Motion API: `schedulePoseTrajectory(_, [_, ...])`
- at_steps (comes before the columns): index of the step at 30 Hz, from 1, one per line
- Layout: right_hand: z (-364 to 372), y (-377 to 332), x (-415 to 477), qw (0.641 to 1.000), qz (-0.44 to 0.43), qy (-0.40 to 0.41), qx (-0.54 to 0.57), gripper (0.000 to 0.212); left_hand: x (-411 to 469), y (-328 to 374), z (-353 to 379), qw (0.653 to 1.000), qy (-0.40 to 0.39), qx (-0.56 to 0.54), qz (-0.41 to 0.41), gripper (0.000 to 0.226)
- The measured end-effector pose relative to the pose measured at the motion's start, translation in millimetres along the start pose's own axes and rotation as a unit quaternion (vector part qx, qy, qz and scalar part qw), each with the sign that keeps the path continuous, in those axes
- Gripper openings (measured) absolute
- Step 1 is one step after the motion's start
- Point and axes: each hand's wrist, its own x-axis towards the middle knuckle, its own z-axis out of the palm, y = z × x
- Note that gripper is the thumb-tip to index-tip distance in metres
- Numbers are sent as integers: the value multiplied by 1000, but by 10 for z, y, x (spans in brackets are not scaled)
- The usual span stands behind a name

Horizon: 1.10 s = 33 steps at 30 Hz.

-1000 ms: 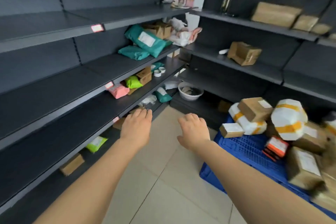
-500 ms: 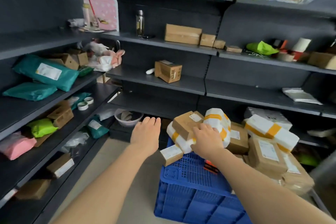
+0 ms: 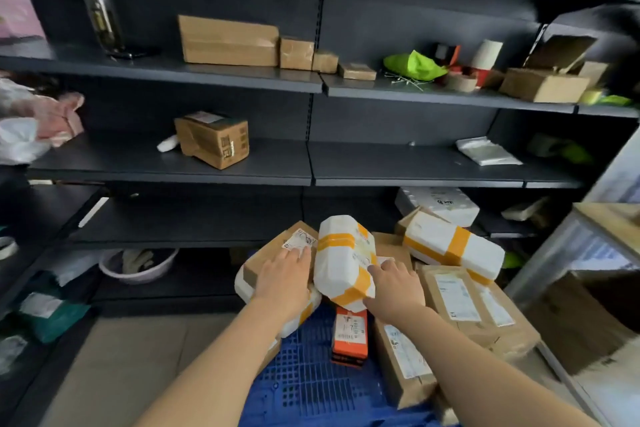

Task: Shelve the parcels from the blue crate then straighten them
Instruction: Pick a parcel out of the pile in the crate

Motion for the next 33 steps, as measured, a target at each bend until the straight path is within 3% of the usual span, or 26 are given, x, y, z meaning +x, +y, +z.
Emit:
schedulePoseTrajectory(6, [438, 443, 751, 999, -1, -46, 30, 50, 830, 232, 518, 995, -66, -63, -33, 74])
schedulePoseTrajectory(14, [1060, 853, 1690, 989, -10, -113, 99, 49, 1670, 425, 1238, 965, -145, -157, -149, 83])
schedulePoseTrajectory(17, [1262, 906, 1928, 976, 12, -142, 163, 54, 1900, 452, 1454, 944, -180, -194, -195, 90])
schedulePoseTrajectory(20, [1425, 897, 2097, 951, 37, -171, 255, 57, 2066, 462, 1624, 917, -203, -252, -234, 110])
schedulePoseTrajectory(25, [1507, 811, 2229, 921, 83, -147, 352, 56, 2202, 483, 1783, 897, -211, -261, -289, 140])
schedulePoseTrajectory(30, [1481, 835, 2263, 890, 137, -116, 419, 55, 2242, 473, 1696, 894, -199, -263, -303, 136])
schedulePoseTrajectory(33, [1411, 838, 2297, 887, 128, -92, 434, 58, 2336, 340, 1497, 888, -195, -306, -283, 131])
